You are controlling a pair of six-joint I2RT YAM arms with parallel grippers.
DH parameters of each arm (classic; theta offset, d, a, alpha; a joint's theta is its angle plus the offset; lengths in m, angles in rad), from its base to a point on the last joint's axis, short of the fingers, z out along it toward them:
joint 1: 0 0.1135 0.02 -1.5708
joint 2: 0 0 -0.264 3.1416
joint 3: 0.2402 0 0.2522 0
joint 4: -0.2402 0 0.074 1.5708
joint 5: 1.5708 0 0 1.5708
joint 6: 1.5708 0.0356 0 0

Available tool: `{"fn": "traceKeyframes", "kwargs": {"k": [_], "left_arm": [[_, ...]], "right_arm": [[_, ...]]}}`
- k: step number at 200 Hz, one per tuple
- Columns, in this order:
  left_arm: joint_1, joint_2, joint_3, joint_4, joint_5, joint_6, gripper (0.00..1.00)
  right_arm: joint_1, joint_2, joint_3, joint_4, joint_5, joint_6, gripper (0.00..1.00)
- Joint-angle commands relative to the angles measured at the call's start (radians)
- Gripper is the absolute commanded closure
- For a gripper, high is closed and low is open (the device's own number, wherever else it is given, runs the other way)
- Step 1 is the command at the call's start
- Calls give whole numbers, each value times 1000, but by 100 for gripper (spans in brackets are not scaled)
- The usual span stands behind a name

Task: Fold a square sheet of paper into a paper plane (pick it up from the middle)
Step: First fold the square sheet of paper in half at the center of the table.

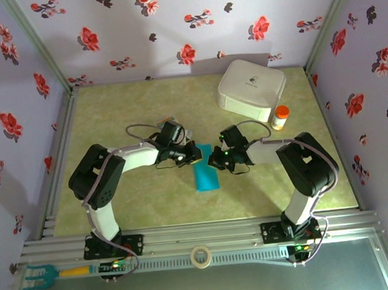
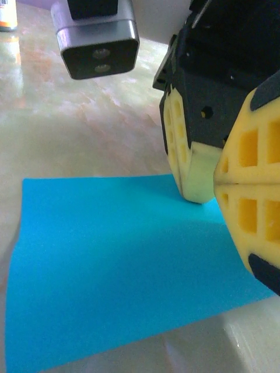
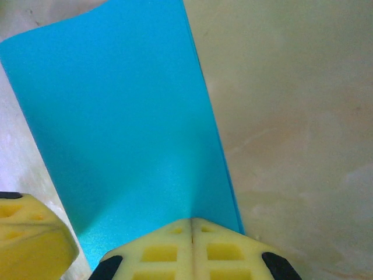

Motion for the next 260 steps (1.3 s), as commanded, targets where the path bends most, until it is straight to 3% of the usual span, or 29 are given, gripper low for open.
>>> {"fn": "traceKeyframes", "kwargs": {"k": [1,100,156,197,260], "left_arm": [[11,29,-21,21,17,6,100],[22,62,-108,-3,-87,57,100],[30,-6,-10,-47,-39,60,100],[68,64,15,-11,18,46,100],[94,142,9,-33,-9,61,100]], "right_arm": [[-10,28,-35,-107,109,10,100],[-9,35,-38,-112,113,8,100],[-10,30,-33,-125,118,0,100],[-9,28,-32,-130,121,-3,100],[-10,17,-35,-141,124,-6,100]]}}
